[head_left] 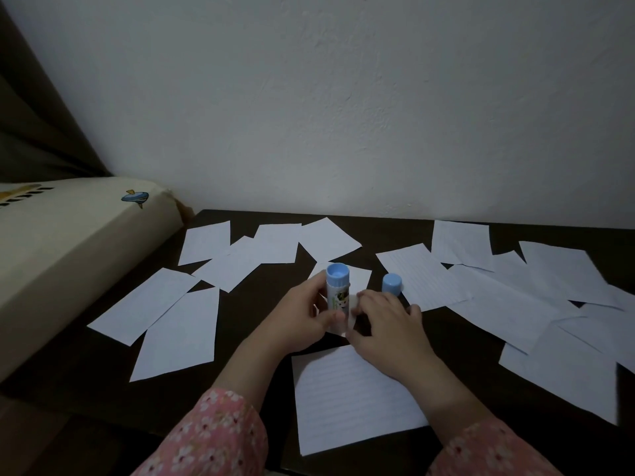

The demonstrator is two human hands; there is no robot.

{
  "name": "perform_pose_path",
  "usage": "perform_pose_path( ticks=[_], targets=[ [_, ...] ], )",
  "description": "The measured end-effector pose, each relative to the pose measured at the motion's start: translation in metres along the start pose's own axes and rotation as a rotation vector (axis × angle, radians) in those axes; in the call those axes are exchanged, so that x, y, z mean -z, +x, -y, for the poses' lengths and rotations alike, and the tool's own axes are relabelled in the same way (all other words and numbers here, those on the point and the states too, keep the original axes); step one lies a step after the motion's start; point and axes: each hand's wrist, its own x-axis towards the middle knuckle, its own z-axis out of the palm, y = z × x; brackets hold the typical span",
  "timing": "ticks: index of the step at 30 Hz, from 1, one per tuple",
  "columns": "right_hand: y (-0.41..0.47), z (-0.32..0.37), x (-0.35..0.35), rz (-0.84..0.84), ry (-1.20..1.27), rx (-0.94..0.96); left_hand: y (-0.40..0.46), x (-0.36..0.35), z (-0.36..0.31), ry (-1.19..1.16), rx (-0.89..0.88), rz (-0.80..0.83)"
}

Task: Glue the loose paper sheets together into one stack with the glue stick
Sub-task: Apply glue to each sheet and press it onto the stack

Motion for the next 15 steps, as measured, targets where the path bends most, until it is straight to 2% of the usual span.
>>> perform_pose_path(
  ticks=[10,15],
  targets=[
    [-0.002,0.003,0.004,0.012,-0.002,-0.015,-0.002,0.024,0.012,-0.039,0.144,-0.019],
    [-0.003,0.003,0.005,0.015,0.004,-0.016,-0.005,0.030,0.016,-0.041,0.162,-0.051]
  ],
)
